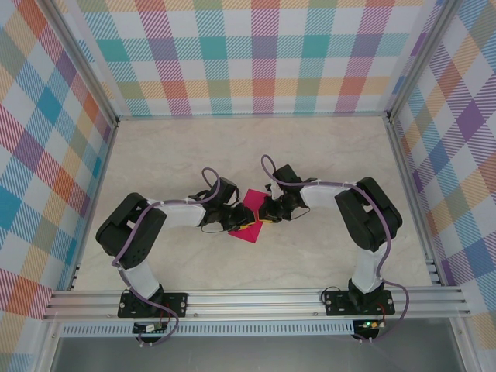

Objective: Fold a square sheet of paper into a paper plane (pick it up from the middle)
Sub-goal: Fold the triangle a second time at the center of the table.

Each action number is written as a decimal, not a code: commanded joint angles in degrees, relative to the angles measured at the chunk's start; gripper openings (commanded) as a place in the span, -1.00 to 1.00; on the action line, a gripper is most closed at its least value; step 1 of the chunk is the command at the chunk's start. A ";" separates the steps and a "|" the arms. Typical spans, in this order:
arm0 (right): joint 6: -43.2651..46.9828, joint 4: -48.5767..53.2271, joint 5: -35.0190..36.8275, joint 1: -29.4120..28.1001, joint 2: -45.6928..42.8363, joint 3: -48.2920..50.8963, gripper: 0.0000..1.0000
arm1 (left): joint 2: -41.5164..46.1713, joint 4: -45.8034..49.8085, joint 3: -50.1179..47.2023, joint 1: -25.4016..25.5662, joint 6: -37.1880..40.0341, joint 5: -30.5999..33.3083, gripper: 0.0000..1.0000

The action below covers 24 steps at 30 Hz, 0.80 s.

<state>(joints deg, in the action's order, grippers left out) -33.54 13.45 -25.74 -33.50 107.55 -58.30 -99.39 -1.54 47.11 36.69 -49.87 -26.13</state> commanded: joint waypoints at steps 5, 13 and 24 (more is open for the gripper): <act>1.25 1.82 2.16 -0.34 0.22 -1.20 -0.78 | -1.43 3.03 1.25 0.58 0.94 1.43 -0.55; 1.19 3.27 3.02 -0.36 -2.10 -1.72 -0.73 | -1.73 4.83 1.47 0.58 0.74 2.82 -0.56; 0.80 3.58 2.33 -0.69 -7.68 0.18 -0.75 | -2.02 5.81 1.36 0.58 0.30 3.75 -0.58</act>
<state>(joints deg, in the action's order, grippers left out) -33.56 16.34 -21.63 -33.76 99.79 -58.74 -100.05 0.91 47.86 36.73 -49.89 -24.47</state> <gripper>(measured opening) 0.128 0.209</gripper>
